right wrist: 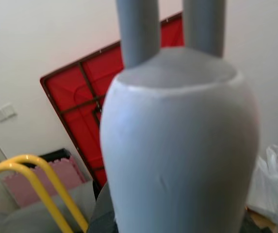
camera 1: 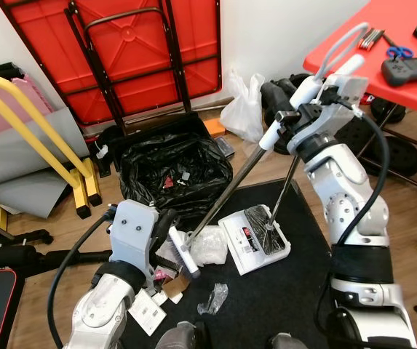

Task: Sweep floor

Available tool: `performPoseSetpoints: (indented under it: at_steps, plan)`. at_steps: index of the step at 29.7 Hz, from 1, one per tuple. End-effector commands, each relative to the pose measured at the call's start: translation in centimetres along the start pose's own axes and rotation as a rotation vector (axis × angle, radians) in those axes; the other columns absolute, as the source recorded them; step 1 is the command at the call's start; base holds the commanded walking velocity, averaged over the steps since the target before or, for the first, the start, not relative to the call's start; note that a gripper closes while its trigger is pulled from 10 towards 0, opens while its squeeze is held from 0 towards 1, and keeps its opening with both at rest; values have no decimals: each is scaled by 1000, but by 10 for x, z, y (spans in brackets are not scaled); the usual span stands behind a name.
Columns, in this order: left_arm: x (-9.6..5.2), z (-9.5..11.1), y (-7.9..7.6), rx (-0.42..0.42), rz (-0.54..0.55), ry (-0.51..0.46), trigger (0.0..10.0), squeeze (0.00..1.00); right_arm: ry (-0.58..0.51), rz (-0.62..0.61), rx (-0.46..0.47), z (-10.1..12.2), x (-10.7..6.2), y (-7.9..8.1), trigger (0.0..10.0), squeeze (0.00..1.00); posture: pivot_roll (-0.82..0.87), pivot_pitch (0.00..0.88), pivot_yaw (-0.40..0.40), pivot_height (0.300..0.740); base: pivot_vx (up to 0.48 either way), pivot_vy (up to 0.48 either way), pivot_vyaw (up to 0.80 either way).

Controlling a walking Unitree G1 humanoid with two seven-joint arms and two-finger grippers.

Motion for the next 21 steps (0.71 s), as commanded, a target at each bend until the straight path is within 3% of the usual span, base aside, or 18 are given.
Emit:
performPoseSetpoints:
  at_steps: [1,5,11,21]
  plan:
    - [-4,-2,7,5,47,17,10000,0,-34,32,11,2,4,11,10000,0,62,238,82,740,0,0,0]
    - [-4,-2,7,4,44,20,10000,0,3,-14,-36,-5,0,2,10000,0,57,241,85,740,0,0,0]
    - [-3,-2,6,-1,37,22,10000,0,5,-48,-79,1,-3,-12,10000,0,43,240,83,740,0,0,0]
    - [-2,-2,4,-12,26,23,10000,0,8,-65,-121,6,-3,-17,10000,0,30,246,77,740,0,0,0]
Point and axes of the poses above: a point about 5 cm out from each wrist's last joint towards the gripper, its own x axis pointing out of the wrist towards the gripper, its own z axis along the axis of the wrist's last joint, y = z × x, the point moved 4 cm from there along x, pointing out of the wrist towards the gripper, and after that the axes turned 4 degrees about -x, right-handed, at the moved point
